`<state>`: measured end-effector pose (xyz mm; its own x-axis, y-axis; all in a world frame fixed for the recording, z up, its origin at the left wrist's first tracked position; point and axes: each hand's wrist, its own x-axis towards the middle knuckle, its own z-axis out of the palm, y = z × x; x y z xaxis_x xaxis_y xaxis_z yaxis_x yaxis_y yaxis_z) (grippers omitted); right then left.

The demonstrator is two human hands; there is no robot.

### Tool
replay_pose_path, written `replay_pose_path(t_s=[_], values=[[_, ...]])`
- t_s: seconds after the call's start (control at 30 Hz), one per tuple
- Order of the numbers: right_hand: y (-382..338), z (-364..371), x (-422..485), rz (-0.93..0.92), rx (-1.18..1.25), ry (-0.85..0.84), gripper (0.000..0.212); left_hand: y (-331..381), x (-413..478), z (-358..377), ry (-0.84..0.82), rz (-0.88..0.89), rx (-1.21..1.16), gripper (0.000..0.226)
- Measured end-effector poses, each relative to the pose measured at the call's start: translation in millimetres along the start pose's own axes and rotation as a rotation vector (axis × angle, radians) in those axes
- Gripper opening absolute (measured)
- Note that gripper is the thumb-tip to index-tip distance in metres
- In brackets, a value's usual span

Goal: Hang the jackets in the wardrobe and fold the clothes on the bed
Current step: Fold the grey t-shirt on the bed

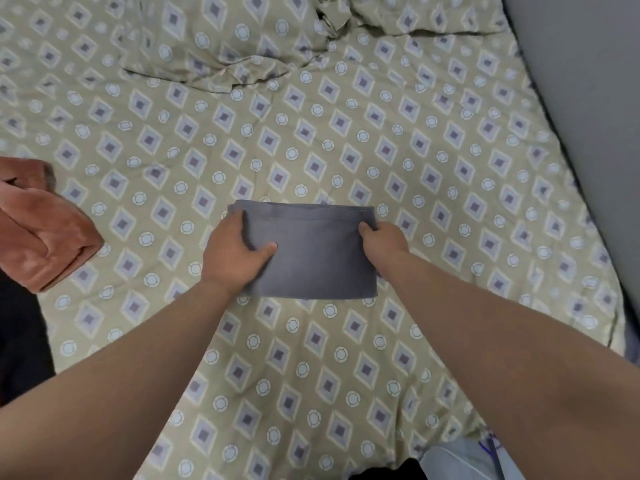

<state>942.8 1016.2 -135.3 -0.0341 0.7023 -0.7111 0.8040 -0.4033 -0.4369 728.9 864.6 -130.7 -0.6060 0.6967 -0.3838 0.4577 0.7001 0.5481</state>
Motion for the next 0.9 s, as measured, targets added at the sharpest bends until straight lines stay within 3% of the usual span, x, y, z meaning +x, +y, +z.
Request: replay_pose_path(t_s=[0.1,0.2,0.27,0.33,0.37,0.5,0.57,0.73,0.9], values=[[4,5,3,-0.025,0.06,0.021,0.04,-5,6,6,-0.042,-0.323,-0.206,0.065],[8,5,2,0.029,0.185,0.04,0.037,-10,11,1,-0.181,-0.411,-0.386,0.042],[14,2,-5,0.059,0.291,0.0,0.054,-10,11,-1,-0.221,-0.44,-0.454,0.028],[23,3,-12,0.039,0.258,-0.074,0.078,-11,9,4,-0.196,-0.427,-0.418,0.023],[29,6,-14,0.016,0.216,-0.094,0.08,-12,9,8,-0.171,-0.405,-0.369,0.022],[39,19,-10,-0.005,0.034,-0.071,0.047,-21,14,25,-0.111,-0.399,-0.291,0.024],[41,21,-3,0.006,0.031,-0.065,0.042,-25,15,31,-0.1,-0.389,-0.253,0.026],[28,3,-24,0.003,0.395,-0.182,0.037,-13,-6,12,-0.09,-0.334,-0.432,0.026],[9,-52,-80,-0.107,0.53,-0.209,0.034,33,-48,-50,-0.134,-0.254,-0.602,0.026]])
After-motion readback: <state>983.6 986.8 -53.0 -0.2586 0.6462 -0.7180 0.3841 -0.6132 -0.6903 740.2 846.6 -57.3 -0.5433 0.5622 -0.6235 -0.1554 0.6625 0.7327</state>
